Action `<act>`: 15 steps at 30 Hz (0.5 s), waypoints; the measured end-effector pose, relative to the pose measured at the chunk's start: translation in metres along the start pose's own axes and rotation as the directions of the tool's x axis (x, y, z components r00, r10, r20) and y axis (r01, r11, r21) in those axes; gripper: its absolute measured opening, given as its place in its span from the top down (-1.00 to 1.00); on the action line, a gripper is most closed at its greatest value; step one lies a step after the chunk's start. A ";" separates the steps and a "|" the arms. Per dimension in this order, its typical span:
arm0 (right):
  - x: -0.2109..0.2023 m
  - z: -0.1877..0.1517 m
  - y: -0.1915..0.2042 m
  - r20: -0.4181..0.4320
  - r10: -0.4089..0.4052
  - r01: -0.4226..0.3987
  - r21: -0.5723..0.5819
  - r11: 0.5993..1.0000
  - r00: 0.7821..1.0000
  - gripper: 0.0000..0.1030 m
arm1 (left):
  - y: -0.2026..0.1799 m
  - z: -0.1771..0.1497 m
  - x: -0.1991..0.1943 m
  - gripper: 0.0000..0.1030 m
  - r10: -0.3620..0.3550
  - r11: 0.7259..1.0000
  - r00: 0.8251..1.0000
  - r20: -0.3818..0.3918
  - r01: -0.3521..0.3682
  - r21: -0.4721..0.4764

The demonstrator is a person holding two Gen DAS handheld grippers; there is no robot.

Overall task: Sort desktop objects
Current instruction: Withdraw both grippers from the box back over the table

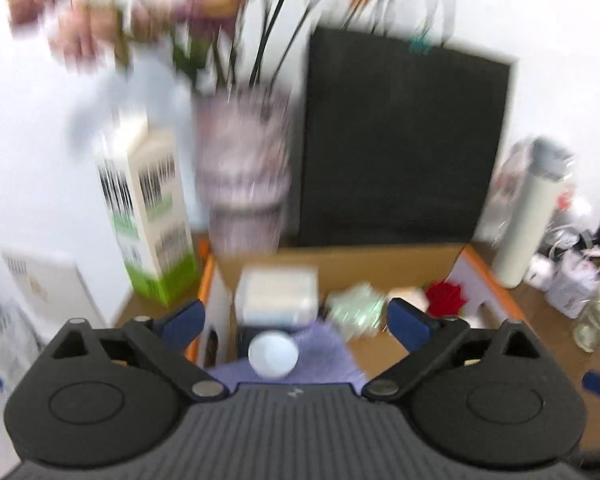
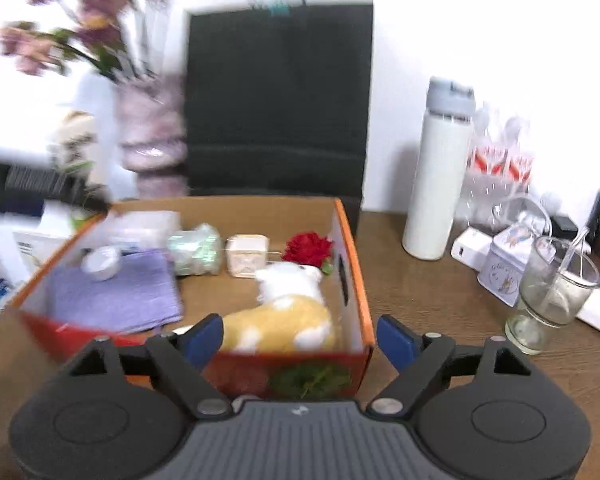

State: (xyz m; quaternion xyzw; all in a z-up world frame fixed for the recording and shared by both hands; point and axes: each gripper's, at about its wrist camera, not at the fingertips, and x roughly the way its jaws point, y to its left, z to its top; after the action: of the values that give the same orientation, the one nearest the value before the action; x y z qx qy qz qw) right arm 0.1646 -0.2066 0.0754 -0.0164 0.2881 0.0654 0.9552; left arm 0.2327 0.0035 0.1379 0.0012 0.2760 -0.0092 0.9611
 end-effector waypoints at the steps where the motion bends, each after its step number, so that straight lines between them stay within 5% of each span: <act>1: -0.010 -0.007 0.000 0.019 0.016 -0.016 -0.001 1.000 1.000 -0.68 | -0.003 -0.003 -0.014 -0.98 0.009 1.000 1.000 0.028 -0.009 0.003; 9: -0.038 -0.045 0.006 0.005 0.048 -0.048 -0.024 0.999 0.999 -0.70 | -0.022 -0.063 -0.069 -1.00 0.054 0.998 0.998 -0.012 -0.053 0.029; 15: -0.057 -0.081 0.007 -0.023 0.092 -0.092 0.022 0.996 0.995 -0.71 | -0.001 -0.143 -0.098 -1.00 0.066 0.993 0.996 -0.060 -0.072 -0.097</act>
State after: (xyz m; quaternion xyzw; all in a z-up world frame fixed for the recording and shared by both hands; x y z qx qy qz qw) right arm 0.0723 -0.2119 0.0390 0.0058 0.3008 0.1061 0.9477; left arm 0.0736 0.0055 0.0688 -0.0365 0.3029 0.0377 0.9516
